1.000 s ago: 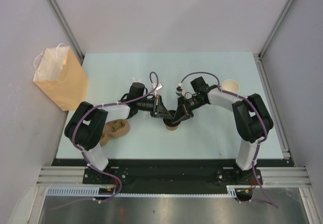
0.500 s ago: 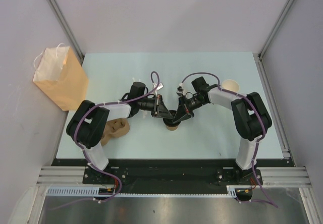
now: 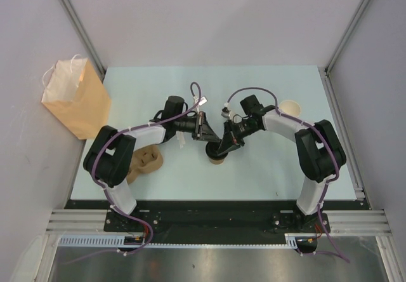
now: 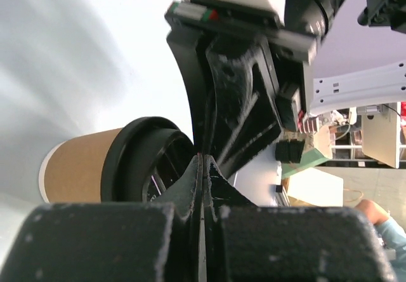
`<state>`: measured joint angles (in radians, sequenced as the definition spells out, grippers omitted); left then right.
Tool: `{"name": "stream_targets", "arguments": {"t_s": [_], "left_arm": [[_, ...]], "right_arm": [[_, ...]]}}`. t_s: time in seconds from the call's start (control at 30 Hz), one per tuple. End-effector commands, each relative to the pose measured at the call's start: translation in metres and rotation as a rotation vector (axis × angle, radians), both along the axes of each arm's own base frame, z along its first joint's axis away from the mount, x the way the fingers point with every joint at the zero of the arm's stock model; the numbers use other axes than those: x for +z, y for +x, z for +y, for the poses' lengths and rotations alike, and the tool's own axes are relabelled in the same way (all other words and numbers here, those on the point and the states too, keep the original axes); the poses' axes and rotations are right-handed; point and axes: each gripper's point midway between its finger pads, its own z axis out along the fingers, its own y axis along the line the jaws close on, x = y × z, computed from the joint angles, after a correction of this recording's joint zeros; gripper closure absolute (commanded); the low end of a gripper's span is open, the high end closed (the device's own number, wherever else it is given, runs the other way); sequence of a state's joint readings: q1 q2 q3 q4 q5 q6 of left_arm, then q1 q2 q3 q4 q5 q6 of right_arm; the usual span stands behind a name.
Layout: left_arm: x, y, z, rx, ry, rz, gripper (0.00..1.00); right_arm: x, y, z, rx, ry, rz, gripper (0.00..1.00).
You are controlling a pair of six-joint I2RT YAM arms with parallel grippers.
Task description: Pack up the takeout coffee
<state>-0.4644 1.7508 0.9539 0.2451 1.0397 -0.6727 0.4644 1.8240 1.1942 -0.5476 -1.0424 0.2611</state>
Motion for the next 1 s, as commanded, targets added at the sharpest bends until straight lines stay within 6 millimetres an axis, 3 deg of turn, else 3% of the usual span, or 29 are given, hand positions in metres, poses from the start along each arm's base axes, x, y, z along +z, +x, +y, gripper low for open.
{"name": "stream_targets", "arguments": {"t_s": [0.0, 0.43, 0.5, 0.67, 0.83, 0.97], "left_arm": [[0.001, 0.014, -0.006, 0.014, -0.002, -0.047, 1.00], [-0.045, 0.014, -0.003, 0.039, 0.064, 0.055, 1.00], [-0.044, 0.012, -0.003, 0.036, 0.064, 0.052, 1.00], [-0.002, 0.017, -0.007, 0.013, 0.003, -0.042, 0.98], [0.049, 0.024, -0.009, 0.009, -0.033, -0.162, 0.81], [0.074, 0.031, 0.000, 0.036, -0.039, -0.208, 0.67]], "right_arm": [[-0.028, 0.023, -0.014, -0.054, -0.098, -0.067, 1.00], [-0.046, 0.025, -0.018, -0.061, -0.131, -0.030, 1.00], [-0.046, 0.025, -0.018, -0.060, -0.134, -0.035, 1.00], [-0.029, 0.030, -0.014, -0.059, -0.100, -0.078, 1.00], [0.006, 0.041, -0.007, -0.056, -0.033, -0.165, 0.99], [0.038, 0.051, 0.000, -0.051, 0.026, -0.231, 0.96]]}}
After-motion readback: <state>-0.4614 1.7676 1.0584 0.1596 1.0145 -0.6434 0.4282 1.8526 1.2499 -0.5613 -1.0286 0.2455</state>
